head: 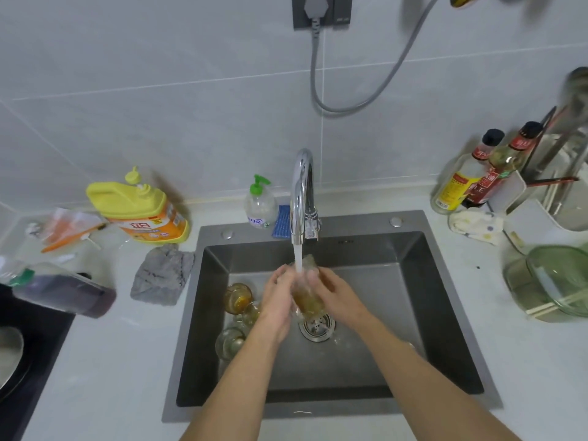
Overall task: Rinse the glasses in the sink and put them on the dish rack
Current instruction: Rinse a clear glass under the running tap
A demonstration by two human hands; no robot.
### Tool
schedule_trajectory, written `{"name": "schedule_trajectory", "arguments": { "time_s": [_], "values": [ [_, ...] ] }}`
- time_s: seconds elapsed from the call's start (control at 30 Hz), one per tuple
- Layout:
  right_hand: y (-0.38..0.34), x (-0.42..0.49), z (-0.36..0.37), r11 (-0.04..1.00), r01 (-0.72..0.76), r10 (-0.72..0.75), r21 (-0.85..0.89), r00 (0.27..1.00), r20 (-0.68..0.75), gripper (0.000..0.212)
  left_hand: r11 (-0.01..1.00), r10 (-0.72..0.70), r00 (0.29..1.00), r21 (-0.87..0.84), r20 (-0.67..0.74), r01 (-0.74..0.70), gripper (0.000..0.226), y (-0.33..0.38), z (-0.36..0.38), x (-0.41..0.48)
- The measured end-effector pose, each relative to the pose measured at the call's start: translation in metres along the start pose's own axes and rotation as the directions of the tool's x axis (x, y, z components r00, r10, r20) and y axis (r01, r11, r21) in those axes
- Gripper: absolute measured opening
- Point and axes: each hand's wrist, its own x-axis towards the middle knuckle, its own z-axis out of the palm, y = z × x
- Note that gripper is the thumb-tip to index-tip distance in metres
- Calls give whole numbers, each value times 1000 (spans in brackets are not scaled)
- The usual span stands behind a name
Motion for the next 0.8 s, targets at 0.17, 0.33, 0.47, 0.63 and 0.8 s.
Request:
{"name": "schedule_trajectory", "arguments": {
  "time_s": [0.17, 0.33, 0.47, 0.63, 0.8],
  "values": [
    [-4, 7, 20, 965, -122, 134, 234, 990, -38, 75, 1000, -21, 1000, -13, -22, 21, 45, -8, 0, -7],
    [-3, 14, 27, 947, -243, 258, 212, 965, -45, 74, 988, 54, 990, 149, -127, -35, 49, -12, -11, 5],
    [3, 11, 34, 959, -78, 111, 272, 988, -107, 27, 946, 236, 930, 284, -281, -155, 58, -9, -5, 9],
    [1, 21, 42, 979, 32, 20, 200, 968, -251, 35, 878, 356, 895, 425, -268, -222, 50, -27, 17, 6],
    [-3, 20, 39, 943, 50, 51, 330, 955, -291, 31, 958, 211, 972, 223, -106, -183, 63, -22, 11, 17]
  ]
}}
